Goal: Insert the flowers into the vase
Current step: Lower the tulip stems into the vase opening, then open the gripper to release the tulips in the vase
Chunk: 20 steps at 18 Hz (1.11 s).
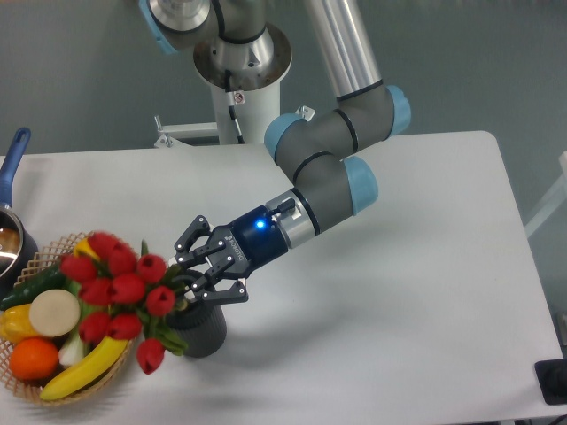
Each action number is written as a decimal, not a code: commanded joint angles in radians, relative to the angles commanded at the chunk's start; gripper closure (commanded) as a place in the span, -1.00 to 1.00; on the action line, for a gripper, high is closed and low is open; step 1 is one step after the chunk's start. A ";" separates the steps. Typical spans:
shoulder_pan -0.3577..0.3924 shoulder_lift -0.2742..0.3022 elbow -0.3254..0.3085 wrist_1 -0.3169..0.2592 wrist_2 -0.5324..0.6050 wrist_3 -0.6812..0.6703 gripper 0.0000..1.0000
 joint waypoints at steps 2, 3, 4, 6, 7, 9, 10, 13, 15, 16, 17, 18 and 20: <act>0.002 0.000 0.000 0.000 0.000 0.005 -0.26; 0.006 0.000 0.000 0.000 0.000 0.015 -0.49; 0.009 0.000 -0.002 -0.002 0.000 0.029 -0.72; 0.021 0.002 -0.002 0.002 0.002 0.041 -0.98; 0.028 0.005 -0.002 0.002 0.002 0.040 -0.99; 0.041 0.035 -0.002 -0.003 0.046 0.037 -1.00; 0.044 0.049 -0.003 -0.003 0.082 0.037 -1.00; 0.055 0.086 0.000 -0.003 0.158 0.031 -1.00; 0.064 0.107 0.006 -0.005 0.193 0.031 -1.00; 0.064 0.123 0.012 -0.005 0.221 0.031 -1.00; 0.066 0.130 0.018 -0.005 0.247 0.031 -1.00; 0.066 0.136 0.035 -0.005 0.273 0.029 -1.00; 0.061 0.167 0.054 -0.006 0.348 0.026 -1.00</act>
